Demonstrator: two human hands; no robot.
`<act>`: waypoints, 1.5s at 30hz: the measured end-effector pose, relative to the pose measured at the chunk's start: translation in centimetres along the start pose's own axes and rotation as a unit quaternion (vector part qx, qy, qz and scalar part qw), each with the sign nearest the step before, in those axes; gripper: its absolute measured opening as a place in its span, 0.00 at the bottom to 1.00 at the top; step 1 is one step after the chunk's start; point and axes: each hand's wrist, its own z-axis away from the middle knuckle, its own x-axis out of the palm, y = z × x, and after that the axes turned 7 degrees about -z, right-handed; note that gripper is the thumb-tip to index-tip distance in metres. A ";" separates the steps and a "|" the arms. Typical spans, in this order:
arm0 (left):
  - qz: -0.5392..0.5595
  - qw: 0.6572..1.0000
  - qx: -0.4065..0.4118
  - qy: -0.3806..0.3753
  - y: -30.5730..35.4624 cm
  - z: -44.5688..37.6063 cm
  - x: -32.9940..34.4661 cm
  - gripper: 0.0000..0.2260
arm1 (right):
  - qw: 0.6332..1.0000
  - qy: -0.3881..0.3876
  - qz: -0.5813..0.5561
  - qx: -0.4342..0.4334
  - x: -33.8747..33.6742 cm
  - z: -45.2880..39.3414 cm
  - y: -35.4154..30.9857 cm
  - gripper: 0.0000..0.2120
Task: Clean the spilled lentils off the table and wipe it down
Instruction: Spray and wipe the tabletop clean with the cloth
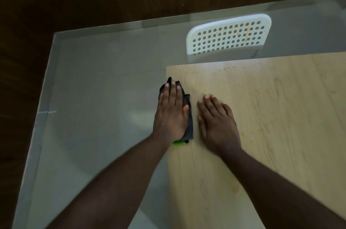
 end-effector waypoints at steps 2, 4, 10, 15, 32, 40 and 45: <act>-0.002 1.000 0.008 0.028 -0.6 -3.6 -0.2 0.31 | 1.000 0.002 -0.007 0.002 0.2 0.0 0.1 0.28; -0.008 1.000 -0.005 0.018 -1.0 -7.8 -0.8 0.31 | 1.000 0.004 -0.012 0.004 0.2 -0.1 0.1 0.29; -0.032 0.997 0.052 0.038 2.1 -6.1 -0.9 0.31 | 0.998 0.031 -0.023 0.041 0.4 0.1 0.5 0.29; -0.040 0.994 0.105 0.011 1.3 -1.2 -0.6 0.31 | 0.997 0.049 -0.018 0.060 0.3 0.2 0.3 0.30; -0.046 0.995 0.071 0.046 -0.7 -3.8 -0.5 0.31 | 0.991 0.086 -0.011 0.106 0.8 -0.1 0.8 0.32; -0.036 0.995 0.081 0.048 4.1 -1.8 0.1 0.31 | 0.984 0.101 -0.083 0.117 -0.1 -0.3 1.2 0.30; -0.051 0.992 0.110 0.021 2.1 8.1 0.9 0.30 | 0.972 0.099 -0.183 0.106 -1.4 1.8 1.9 0.28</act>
